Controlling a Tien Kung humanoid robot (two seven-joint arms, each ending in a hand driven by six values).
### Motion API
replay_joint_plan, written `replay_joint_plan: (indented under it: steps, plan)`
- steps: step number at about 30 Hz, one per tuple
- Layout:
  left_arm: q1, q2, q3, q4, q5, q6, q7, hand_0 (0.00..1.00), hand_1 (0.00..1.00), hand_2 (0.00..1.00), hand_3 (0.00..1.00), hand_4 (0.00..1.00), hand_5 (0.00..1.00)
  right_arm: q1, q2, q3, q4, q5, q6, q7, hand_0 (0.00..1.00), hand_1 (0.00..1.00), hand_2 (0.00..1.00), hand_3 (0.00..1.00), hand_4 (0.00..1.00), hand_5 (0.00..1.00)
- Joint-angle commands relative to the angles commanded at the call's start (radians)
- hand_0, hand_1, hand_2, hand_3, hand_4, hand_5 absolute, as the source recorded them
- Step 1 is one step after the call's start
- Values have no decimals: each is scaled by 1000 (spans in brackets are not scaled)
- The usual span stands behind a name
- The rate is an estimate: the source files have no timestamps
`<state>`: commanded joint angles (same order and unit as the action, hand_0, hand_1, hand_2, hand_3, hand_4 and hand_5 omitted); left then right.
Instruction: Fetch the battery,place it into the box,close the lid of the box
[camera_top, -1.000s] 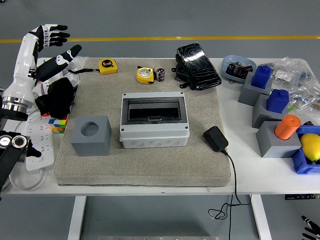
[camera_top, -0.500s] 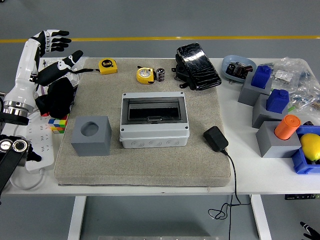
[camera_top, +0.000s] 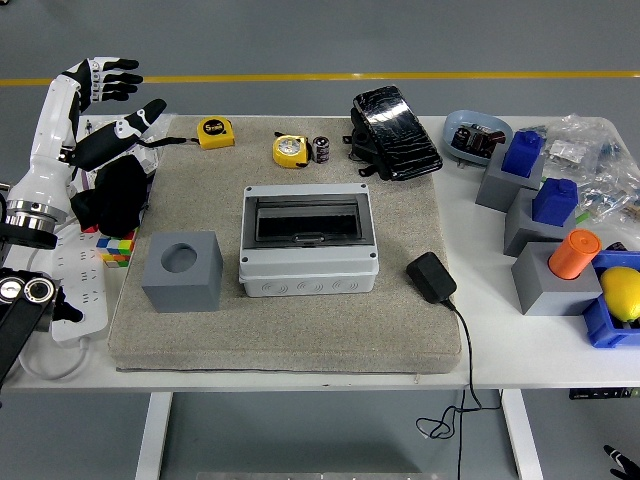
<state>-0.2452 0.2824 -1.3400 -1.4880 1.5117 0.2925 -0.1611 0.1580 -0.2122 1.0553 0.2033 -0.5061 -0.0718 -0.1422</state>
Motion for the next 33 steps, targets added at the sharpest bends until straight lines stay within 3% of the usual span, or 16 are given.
replay_joint_plan:
  steps: [33]
  plan:
    - [6, -2, -4, -9, -6, -4, 4, 580, 621, 641, 685, 998, 567, -6, 9, 19, 1, -10, 0, -2, 657, 619, 602, 547, 950, 459]
